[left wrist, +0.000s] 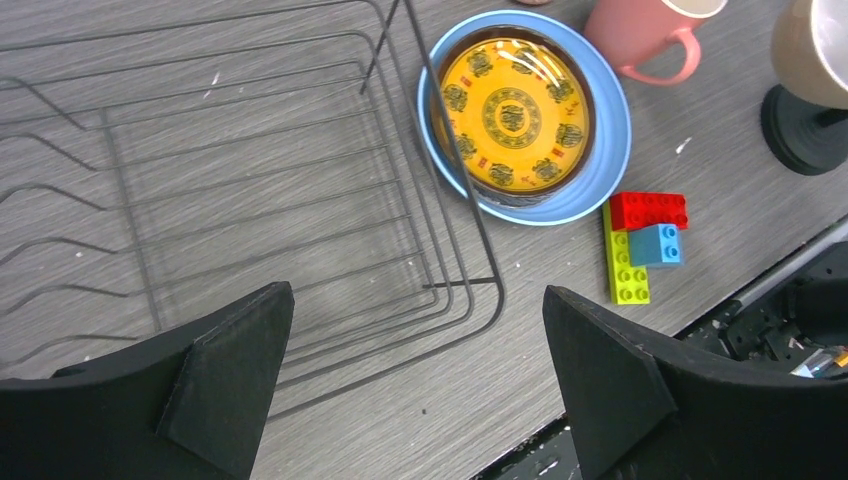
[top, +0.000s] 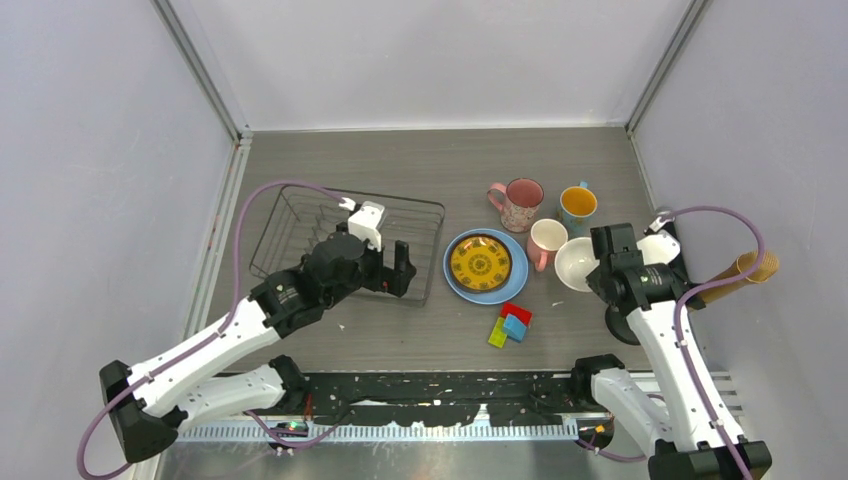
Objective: Unload the mixed dishes from the dish rack
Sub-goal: Place the bowl at the center of the board.
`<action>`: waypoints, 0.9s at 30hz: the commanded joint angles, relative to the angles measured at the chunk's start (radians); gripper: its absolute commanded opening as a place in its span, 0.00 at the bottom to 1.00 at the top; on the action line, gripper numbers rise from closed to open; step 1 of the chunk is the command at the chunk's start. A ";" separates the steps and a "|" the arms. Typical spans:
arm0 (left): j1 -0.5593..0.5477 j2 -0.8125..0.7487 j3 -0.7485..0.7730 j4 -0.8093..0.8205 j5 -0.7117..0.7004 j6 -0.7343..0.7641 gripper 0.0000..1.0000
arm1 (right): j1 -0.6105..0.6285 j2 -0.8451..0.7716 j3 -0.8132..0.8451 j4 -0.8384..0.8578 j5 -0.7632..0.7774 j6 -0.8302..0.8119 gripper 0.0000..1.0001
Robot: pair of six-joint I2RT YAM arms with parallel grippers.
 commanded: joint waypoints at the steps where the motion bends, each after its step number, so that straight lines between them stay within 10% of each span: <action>1: -0.002 -0.036 0.003 -0.034 -0.090 -0.014 1.00 | -0.049 -0.006 -0.013 0.101 0.046 0.063 0.00; 27: -0.002 -0.120 -0.029 -0.075 -0.152 -0.047 1.00 | -0.121 0.103 -0.281 0.312 -0.058 0.120 0.02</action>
